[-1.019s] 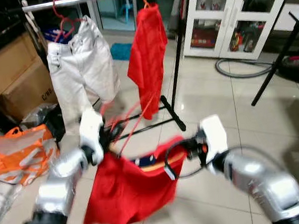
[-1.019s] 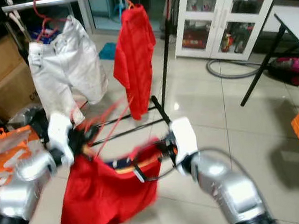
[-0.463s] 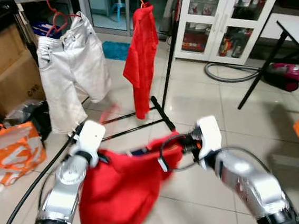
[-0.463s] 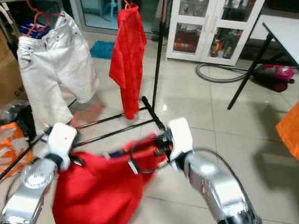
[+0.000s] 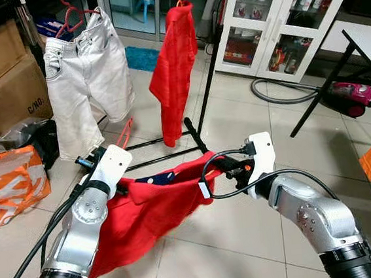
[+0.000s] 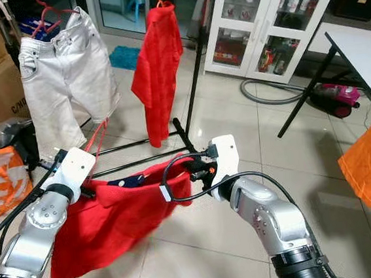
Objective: Hang hanger
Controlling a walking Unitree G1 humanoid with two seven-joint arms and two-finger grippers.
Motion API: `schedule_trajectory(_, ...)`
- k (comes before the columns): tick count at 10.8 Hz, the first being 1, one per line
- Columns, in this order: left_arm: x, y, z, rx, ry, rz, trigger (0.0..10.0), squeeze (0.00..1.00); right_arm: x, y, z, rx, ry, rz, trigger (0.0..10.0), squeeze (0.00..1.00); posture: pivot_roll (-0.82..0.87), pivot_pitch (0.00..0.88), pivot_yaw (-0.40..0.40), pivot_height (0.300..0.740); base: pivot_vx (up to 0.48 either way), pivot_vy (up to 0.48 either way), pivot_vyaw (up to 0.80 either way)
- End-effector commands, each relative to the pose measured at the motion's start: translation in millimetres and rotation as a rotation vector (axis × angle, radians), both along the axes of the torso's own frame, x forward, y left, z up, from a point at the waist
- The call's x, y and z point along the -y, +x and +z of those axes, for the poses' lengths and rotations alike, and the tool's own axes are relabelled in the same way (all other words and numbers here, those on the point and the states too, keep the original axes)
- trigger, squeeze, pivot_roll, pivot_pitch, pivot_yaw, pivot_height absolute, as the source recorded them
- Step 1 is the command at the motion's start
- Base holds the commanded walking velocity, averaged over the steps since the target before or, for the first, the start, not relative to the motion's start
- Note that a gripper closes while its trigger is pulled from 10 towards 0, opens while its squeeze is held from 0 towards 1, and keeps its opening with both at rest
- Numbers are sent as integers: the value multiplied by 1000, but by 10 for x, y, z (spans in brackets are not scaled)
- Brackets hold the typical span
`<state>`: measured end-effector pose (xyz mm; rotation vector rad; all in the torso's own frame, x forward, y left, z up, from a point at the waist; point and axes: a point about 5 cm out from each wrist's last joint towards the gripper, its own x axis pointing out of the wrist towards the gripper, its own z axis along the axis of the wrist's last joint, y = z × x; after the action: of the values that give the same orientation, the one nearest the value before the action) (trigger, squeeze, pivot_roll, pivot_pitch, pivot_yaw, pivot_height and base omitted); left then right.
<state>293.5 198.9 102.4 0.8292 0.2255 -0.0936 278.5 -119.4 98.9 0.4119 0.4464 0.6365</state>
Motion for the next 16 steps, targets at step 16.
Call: schedule_trajectory(16, 121, 103, 456, -88, -462, -480, 10000, 0, 461, 135, 265, 32, 21, -449, 0, 0, -44, 37, -21, 740, 0, 0, 0)
